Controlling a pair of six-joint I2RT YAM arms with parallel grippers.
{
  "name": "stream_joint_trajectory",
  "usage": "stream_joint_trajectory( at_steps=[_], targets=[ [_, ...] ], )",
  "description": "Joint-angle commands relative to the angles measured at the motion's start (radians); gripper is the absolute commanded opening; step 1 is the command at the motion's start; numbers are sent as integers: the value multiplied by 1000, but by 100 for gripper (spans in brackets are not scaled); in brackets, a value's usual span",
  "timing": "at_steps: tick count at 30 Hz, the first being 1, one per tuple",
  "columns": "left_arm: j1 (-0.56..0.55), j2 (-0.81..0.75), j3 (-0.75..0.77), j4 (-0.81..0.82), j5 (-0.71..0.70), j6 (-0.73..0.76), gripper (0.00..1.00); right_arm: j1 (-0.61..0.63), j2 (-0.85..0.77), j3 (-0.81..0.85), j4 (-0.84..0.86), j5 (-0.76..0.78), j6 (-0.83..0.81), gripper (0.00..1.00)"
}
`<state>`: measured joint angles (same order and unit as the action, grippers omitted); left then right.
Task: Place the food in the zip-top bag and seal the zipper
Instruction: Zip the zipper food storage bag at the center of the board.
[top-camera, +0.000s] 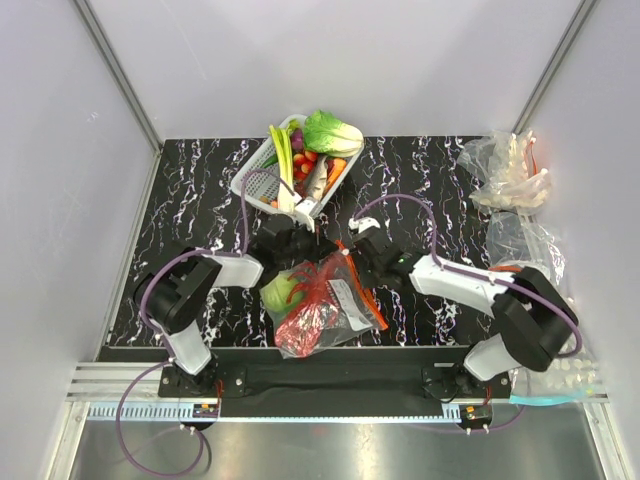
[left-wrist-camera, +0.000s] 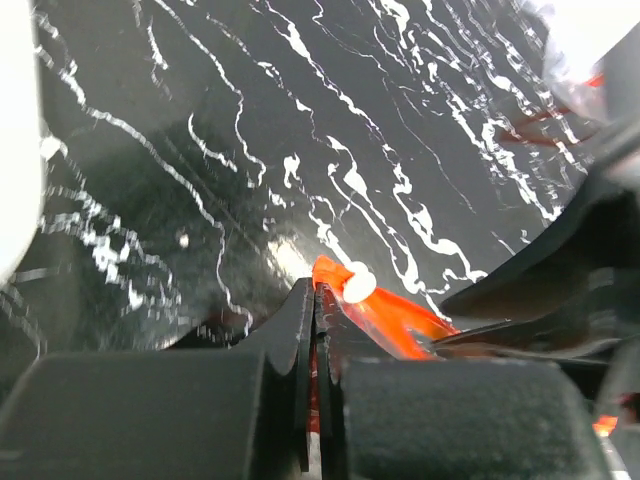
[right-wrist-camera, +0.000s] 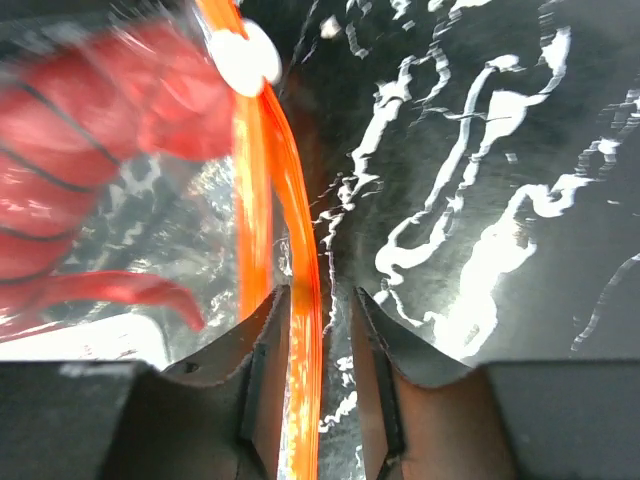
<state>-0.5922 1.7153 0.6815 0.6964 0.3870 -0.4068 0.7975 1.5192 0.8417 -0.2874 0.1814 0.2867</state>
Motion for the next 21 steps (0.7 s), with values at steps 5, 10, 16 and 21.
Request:
stream_joint_trajectory(
  at_steps=[5, 10, 16, 21],
  targets=[
    [-63, 56, 139, -104, -53, 134, 0, -115, -154, -10, 13, -109, -29, 40],
    [-73, 86, 162, -114, -56, 137, 0, -176, -142, 3, 60, -178, -61, 49],
    [-74, 90, 153, -77, -51, 129, 0, -242, -56, 26, 162, -310, -66, 53],
    [-74, 92, 133, -20, -31, 123, 0, -261, -28, 33, 224, -371, -76, 57]
  ],
)
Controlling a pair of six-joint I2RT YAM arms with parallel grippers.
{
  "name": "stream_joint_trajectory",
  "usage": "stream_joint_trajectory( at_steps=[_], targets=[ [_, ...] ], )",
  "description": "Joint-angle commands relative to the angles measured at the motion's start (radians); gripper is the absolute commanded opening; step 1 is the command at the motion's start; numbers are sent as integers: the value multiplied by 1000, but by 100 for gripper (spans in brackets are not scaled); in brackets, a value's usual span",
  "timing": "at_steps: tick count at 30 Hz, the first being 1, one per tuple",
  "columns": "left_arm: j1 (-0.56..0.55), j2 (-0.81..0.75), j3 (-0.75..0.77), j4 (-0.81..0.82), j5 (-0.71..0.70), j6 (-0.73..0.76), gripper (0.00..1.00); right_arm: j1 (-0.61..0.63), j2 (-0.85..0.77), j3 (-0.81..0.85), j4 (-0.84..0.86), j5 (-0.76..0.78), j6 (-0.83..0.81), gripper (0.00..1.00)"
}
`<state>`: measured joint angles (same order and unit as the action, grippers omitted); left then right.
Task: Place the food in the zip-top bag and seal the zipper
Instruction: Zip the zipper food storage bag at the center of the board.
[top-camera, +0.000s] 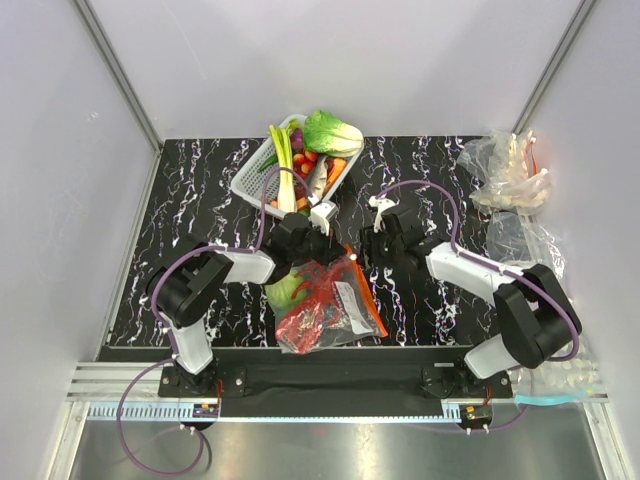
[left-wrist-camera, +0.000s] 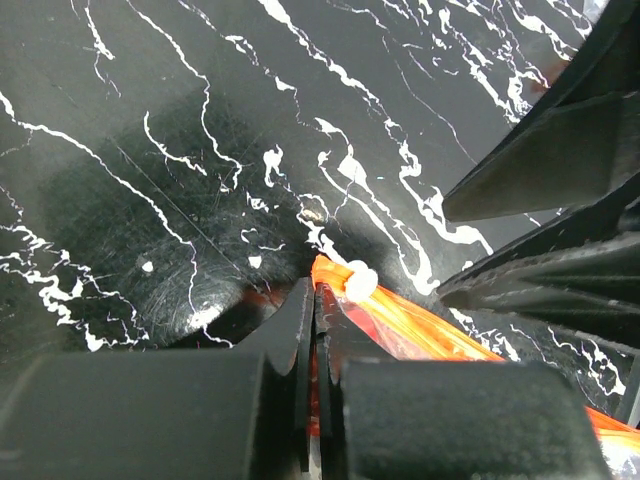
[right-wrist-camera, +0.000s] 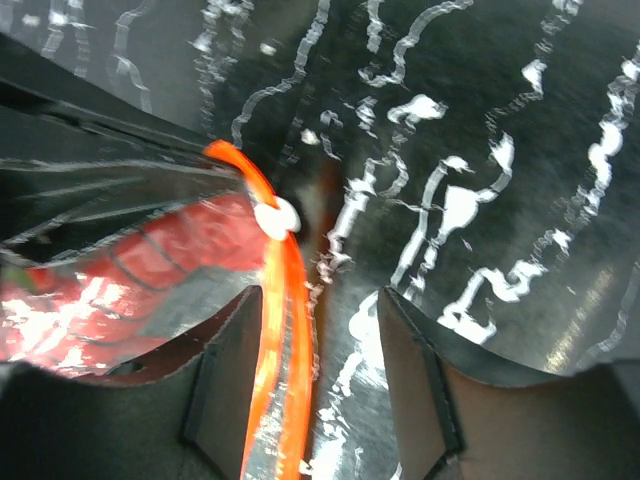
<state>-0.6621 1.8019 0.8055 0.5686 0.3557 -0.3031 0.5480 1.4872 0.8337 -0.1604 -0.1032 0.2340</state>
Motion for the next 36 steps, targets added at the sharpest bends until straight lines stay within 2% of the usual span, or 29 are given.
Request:
stream_joint_trajectory(
  at_steps=[1, 16, 28, 34, 36],
  targets=[
    [-4, 5, 3, 117, 9, 16, 0, -11, 7, 38, 110, -104, -28, 58],
    [-2, -24, -45, 198, 42, 13, 0, -63, 51, -22, 272, -256, -51, 61],
    [-2, -65, -77, 229, 52, 18, 0, -106, 93, -45, 335, -375, -24, 51],
    [-4, -68, -77, 232, 54, 18, 0, -111, 108, -45, 351, -417, -19, 51],
    [-2, -69, -78, 234, 52, 16, 0, -111, 116, -45, 355, -431, -15, 46]
  ],
)
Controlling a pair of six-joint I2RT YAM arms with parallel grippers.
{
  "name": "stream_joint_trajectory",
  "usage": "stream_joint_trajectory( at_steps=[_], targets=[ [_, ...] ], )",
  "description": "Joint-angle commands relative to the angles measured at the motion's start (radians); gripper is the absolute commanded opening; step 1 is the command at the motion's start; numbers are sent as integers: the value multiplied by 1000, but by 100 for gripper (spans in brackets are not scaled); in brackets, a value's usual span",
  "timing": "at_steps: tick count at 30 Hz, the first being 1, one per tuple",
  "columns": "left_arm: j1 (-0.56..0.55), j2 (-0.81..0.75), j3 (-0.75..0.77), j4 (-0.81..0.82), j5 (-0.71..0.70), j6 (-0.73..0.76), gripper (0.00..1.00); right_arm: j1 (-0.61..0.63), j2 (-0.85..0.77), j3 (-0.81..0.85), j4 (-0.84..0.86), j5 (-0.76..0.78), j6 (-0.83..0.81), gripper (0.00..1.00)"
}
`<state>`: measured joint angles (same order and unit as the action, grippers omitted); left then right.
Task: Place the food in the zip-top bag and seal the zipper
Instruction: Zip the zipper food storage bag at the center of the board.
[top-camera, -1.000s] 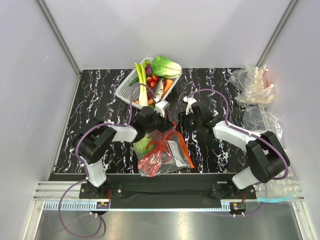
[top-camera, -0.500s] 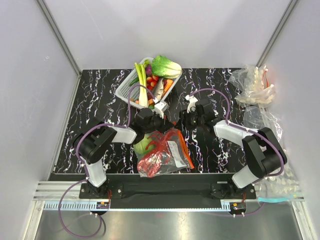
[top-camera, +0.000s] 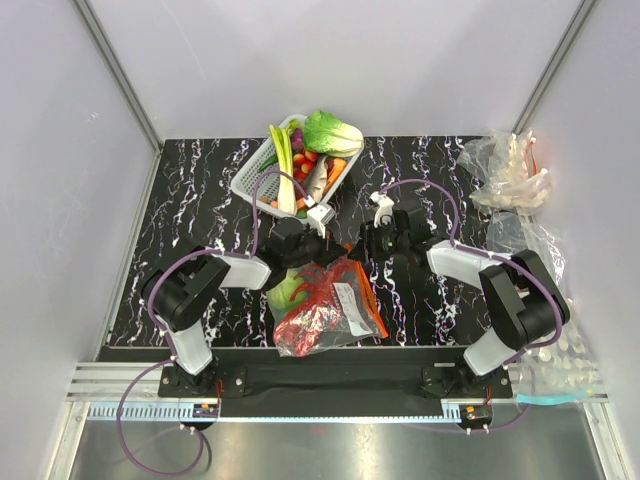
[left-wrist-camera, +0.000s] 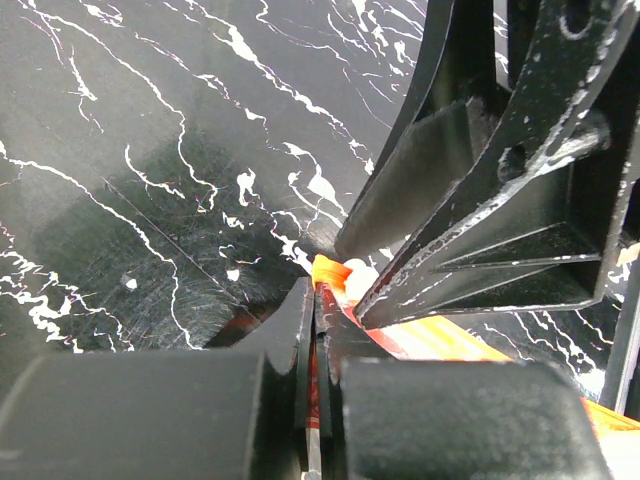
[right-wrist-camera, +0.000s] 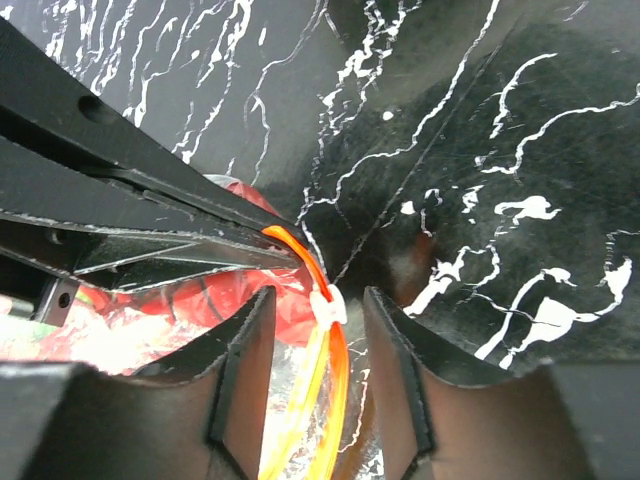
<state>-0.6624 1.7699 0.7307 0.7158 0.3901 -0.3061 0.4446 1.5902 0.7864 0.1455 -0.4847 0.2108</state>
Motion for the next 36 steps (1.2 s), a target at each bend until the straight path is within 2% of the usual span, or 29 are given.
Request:
stream_joint_trajectory(
  at_steps=[1, 7, 12, 21, 27, 36],
  targets=[
    [-2, -36, -4, 85, 18, 19, 0, -7, 13, 2, 51, -55, 7, 44],
    [-3, -41, -2, 82, 9, 19, 0, -9, 10, -6, 49, -63, 13, 35],
    [-2, -38, 6, 63, -11, 22, 0, -9, 2, -10, 43, -60, 16, 15],
    [-2, -38, 44, 7, -77, 13, 0, -10, 7, 2, 3, -63, 9, 1],
    [-3, -44, 114, -114, -206, 2, 0, -9, -4, 4, -66, -60, 18, 0],
    [-3, -17, 173, -200, -284, 1, 0, -7, -35, -45, -136, -75, 50, 0]
  ],
)
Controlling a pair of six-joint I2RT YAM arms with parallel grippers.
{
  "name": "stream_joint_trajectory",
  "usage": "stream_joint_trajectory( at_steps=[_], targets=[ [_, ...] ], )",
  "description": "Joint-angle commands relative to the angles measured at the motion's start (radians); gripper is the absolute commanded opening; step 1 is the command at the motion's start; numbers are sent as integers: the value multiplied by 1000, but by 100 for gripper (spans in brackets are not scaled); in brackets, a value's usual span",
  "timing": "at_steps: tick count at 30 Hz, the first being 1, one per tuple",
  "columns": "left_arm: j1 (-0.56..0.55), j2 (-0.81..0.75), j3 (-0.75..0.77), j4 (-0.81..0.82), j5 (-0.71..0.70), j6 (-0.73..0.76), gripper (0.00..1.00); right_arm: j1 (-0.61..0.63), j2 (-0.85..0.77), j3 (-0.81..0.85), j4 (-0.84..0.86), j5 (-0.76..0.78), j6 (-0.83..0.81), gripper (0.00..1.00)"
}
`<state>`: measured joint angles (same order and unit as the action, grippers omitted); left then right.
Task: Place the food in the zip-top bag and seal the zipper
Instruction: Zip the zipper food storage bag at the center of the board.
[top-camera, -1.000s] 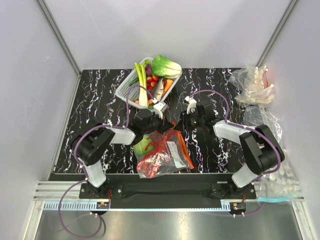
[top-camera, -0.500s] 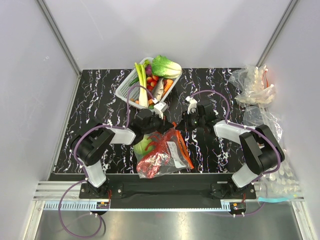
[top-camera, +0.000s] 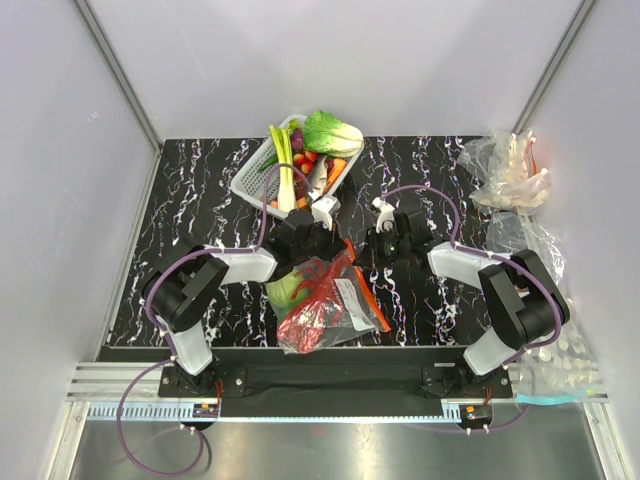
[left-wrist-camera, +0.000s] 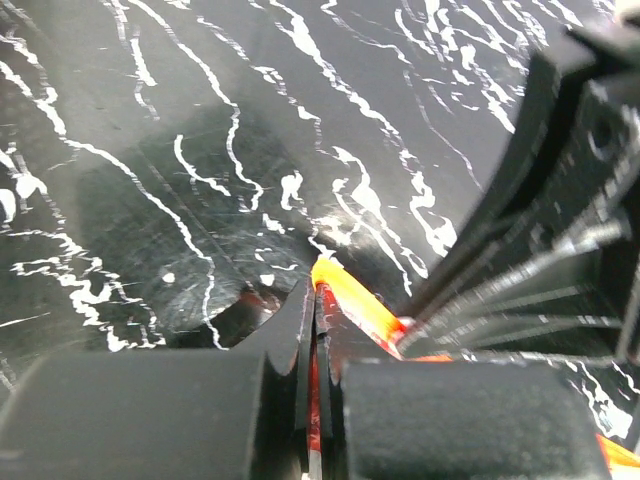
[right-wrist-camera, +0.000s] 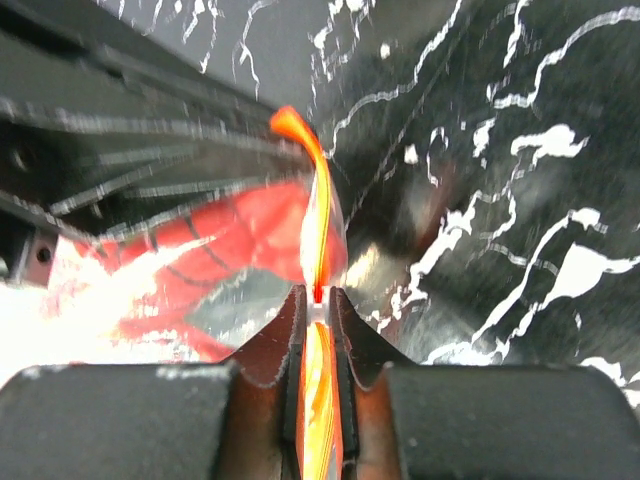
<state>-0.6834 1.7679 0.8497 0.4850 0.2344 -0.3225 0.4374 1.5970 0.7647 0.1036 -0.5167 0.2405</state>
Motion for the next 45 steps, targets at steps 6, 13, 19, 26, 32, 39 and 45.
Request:
stream_joint_trajectory(
  at_steps=[6, 13, 19, 26, 32, 39, 45],
  targets=[
    [21, 2, 84, -8, -190, 66, 0, 0, -120, -28, -220, -40, 46, 0],
    [35, 34, 124, -37, -230, 95, 0, 6, -193, -11, -377, 37, 63, 0],
    [107, 18, 129, -45, -230, 96, 0, 18, -259, -38, -426, 15, 101, 0],
    [151, -13, 129, -45, -219, 95, 0, 37, -408, -70, -541, 0, 155, 0],
    [165, -39, 115, -39, -218, 89, 0, 64, -506, -88, -625, 23, 230, 0],
    [163, -200, 26, -16, -219, 57, 0, 66, -539, -39, -611, 90, 224, 0],
    [173, -424, -44, -90, -398, -1, 0, 66, -404, 162, -568, 185, 154, 0]
  ],
)
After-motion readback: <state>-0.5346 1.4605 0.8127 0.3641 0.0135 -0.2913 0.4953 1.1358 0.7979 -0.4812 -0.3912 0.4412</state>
